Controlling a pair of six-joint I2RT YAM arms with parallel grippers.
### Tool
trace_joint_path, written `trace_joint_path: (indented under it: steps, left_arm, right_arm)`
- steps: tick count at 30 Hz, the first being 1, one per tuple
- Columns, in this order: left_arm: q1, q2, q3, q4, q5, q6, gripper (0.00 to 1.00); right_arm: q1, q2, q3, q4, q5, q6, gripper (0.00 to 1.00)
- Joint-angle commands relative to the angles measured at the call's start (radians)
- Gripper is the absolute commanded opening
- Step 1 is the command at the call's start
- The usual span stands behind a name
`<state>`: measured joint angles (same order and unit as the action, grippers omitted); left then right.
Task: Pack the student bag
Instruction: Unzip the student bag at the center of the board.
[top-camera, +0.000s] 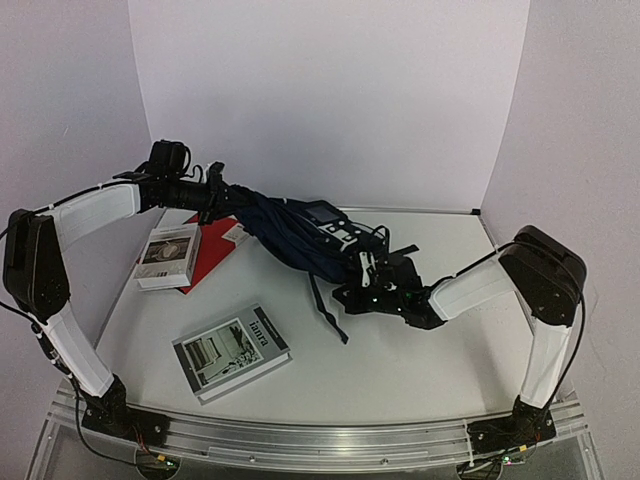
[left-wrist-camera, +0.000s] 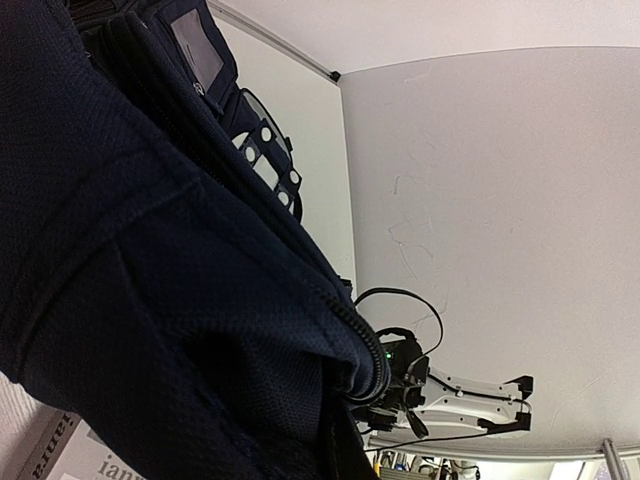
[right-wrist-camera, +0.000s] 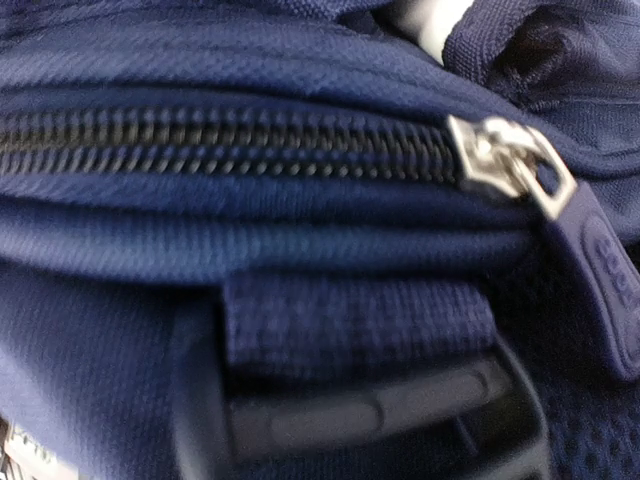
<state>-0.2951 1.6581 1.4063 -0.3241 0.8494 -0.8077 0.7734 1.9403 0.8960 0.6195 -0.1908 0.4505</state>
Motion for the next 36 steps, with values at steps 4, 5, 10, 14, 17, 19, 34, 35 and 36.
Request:
trace_joint_path:
  steps: [4, 5, 10, 14, 17, 19, 34, 35, 36]
  left_arm:
    - [-0.009, 0.011, 0.028, 0.154, -0.032, 0.085, 0.00]
    - [-0.019, 0.027, 0.025, 0.150, -0.033, 0.095, 0.00]
    - [-0.080, 0.114, 0.009, 0.158, -0.053, 0.117, 0.00]
    - [-0.150, 0.179, 0.042, 0.169, -0.060, 0.130, 0.00]
    - [-0.190, 0.213, 0.054, 0.209, -0.054, 0.115, 0.00]
    - [-0.208, 0.233, 0.046, 0.253, -0.041, 0.090, 0.00]
    - [-0.312, 0.325, -0.047, 0.236, -0.244, 0.152, 0.03]
    - [-0.312, 0.322, -0.049, 0.201, -0.278, 0.186, 0.06]
    - [-0.313, 0.317, -0.050, 0.170, -0.309, 0.210, 0.11]
  right_arm:
    - [0.002, -0.138, -0.004, -0.229, -0.101, -0.098, 0.00]
    - [0.004, -0.144, 0.007, -0.269, -0.113, -0.108, 0.00]
    - [0.027, -0.189, 0.041, -0.417, -0.160, -0.129, 0.00]
    - [0.059, -0.183, 0.113, -0.556, -0.157, -0.140, 0.00]
    - [0.087, -0.183, 0.147, -0.604, -0.145, -0.124, 0.00]
    - [0.096, -0.192, 0.159, -0.613, -0.144, -0.106, 0.00]
    - [0.141, -0.226, 0.250, -0.619, -0.166, 0.062, 0.00]
    - [0.140, -0.227, 0.250, -0.619, -0.164, 0.074, 0.00]
    - [0.140, -0.226, 0.251, -0.619, -0.163, 0.085, 0.00]
